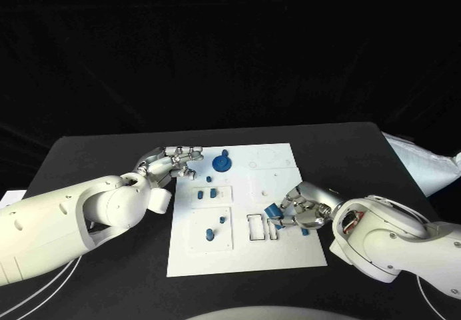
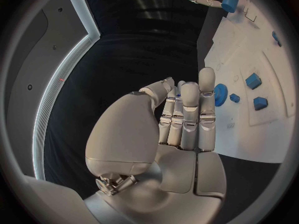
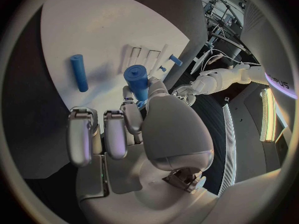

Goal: Assemble the parts on the task board

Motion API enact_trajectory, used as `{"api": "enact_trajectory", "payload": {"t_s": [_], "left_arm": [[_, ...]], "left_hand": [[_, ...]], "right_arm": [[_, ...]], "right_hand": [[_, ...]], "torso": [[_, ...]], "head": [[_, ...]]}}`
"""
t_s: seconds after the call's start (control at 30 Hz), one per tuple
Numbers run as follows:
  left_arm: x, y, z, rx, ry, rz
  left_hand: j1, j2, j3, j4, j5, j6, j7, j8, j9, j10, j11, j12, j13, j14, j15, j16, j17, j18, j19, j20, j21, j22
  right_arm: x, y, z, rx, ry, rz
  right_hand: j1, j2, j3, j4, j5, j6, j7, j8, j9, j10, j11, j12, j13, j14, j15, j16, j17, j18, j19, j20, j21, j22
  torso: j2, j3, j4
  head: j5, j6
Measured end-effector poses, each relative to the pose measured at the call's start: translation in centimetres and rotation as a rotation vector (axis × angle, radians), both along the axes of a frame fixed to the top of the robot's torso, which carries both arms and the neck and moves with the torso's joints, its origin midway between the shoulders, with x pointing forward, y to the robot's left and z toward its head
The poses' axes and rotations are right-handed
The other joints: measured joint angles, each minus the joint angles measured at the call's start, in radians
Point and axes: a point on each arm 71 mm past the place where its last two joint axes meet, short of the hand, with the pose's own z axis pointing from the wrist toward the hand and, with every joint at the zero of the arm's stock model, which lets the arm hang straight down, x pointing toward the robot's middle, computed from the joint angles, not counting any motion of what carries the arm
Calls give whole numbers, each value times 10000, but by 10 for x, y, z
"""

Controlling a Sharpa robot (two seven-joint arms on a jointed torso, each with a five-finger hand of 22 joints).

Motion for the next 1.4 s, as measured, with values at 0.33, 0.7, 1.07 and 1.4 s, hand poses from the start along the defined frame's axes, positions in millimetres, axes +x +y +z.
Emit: {"api": "enact_trajectory", "payload": {"t_s": [0.33,0.7,1.07,1.4], "left_arm": [[0,-1,0,-8,21,-32],[-1,-1,0,-12,40,-61],[-1,-1,0,-12,55,-77],[-1,-1,-1,-8,74,-87]], "left_hand": [[0,0,0,0,0,0,0,0,0,0,0,0,-1,0,0,0,1,-1,0,0,0,1],[0,0,0,1,0,0,0,0,0,0,0,-1,-2,0,0,0,1,-1,0,0,0,1],[0,0,1,1,0,0,0,0,0,-36,36,-1,-3,0,0,0,-17,-1,0,0,0,-16],[0,0,1,1,0,0,0,0,-4,-36,36,-1,-3,-34,34,0,-45,0,0,0,-39,-28]], "right_arm": [[0,25,-9,150,777,524],[0,35,-13,-178,1165,793],[1,37,-14,-545,887,792],[1,35,-11,-841,314,879]], "right_hand": [[-112,112,-268,265,-202,58,52,142,260,36,34,-109,14,-1,1,0,-2,1,0,0,0,0],[-416,417,-503,307,-376,115,67,244,424,36,34,-247,18,2,-68,-1,6,0,-39,-37,0,7],[-2156,40,-1618,344,-4023,249,-142,359,727,-113,-212,-1352,-804,0,-70,-321,-173,0,-257,-106,-228,6],[-1848,-311,-764,164,-3846,182,-150,411,945,-128,-197,-1564,-895,0,-70,-341,-188,0,-256,-106,-232,5]], "torso": [[2,-7,0],[8,5,-8],[7,12,-4],[7,14,-11]], "head": [[32,16],[44,32],[56,11],[57,18]]}}
